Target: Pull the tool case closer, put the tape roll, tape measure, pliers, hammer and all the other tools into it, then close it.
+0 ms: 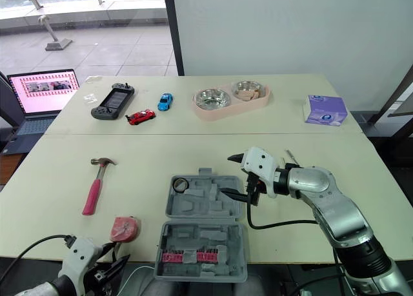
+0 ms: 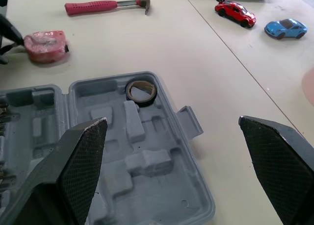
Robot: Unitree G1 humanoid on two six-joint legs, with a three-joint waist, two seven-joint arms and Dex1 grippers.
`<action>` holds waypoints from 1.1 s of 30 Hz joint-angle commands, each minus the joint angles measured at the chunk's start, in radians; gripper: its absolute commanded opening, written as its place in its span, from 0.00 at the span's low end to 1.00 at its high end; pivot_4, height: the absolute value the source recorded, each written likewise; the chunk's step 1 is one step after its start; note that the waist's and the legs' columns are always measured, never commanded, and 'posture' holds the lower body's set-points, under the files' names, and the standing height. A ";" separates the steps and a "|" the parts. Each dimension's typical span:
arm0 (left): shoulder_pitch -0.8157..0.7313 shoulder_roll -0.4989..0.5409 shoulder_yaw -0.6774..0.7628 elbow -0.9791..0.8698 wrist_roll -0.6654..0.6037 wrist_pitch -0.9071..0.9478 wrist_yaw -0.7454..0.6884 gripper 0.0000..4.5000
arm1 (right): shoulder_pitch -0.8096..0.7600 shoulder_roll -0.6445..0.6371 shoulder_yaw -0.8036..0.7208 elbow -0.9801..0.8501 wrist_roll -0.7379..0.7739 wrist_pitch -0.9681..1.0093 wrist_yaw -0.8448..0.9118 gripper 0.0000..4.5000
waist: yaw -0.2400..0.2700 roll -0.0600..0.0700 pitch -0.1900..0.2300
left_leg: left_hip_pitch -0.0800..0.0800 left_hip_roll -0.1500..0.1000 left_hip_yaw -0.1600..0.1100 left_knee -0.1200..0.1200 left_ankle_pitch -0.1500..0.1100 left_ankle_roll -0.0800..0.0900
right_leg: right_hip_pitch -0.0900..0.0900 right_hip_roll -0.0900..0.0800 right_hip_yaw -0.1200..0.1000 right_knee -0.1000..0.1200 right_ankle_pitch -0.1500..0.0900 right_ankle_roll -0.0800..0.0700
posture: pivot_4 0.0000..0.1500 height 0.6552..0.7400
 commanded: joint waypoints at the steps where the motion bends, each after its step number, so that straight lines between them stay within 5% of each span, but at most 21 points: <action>1: 0.026 0.026 0.047 -0.073 -0.048 0.016 -0.032 1.00 | -0.018 0.008 -0.003 -0.010 -0.004 -0.020 0.002 1.00 | -0.001 0.000 0.000 | 0.000 0.000 0.000 0.000 0.000 0.000 | 0.000 0.000 0.000 0.000 0.000 0.000 | 1.00 0.95; 10: 0.058 0.162 0.228 -0.160 -0.203 0.117 -0.189 1.00 | -0.016 0.027 0.001 0.000 -0.021 -0.033 -0.007 1.00 | -0.001 -0.002 0.002 | 0.000 0.001 0.001 0.000 0.000 0.000 | 0.000 0.001 0.000 0.000 0.000 -0.001 | 1.00 0.95; 16: -0.079 0.416 0.346 0.108 -0.255 0.029 -0.520 1.00 | -0.018 0.042 0.000 0.018 -0.038 -0.047 -0.019 1.00 | -0.001 -0.002 0.003 | 0.000 0.001 0.002 0.000 0.000 0.000 | -0.001 0.001 0.000 0.001 0.000 -0.001 | 1.00 0.95; 23: -0.535 0.539 0.102 0.633 -0.207 -0.296 -0.966 1.00 | -0.030 0.062 -0.005 0.018 -0.056 -0.049 -0.043 1.00 | -0.007 -0.001 0.003 | -0.001 0.001 0.004 -0.001 0.000 0.000 | -0.002 0.001 0.001 0.000 0.001 -0.002 | 1.00 0.95; 33: -0.905 0.501 -0.301 0.983 -0.192 -0.553 -1.001 1.00 | 0.010 0.031 -0.049 -0.063 -0.039 -0.008 -0.060 1.00 | -0.030 -0.002 0.004 | -0.001 0.002 0.005 -0.001 0.000 0.000 | -0.007 0.002 0.002 0.003 0.004 0.001 | 1.00 0.95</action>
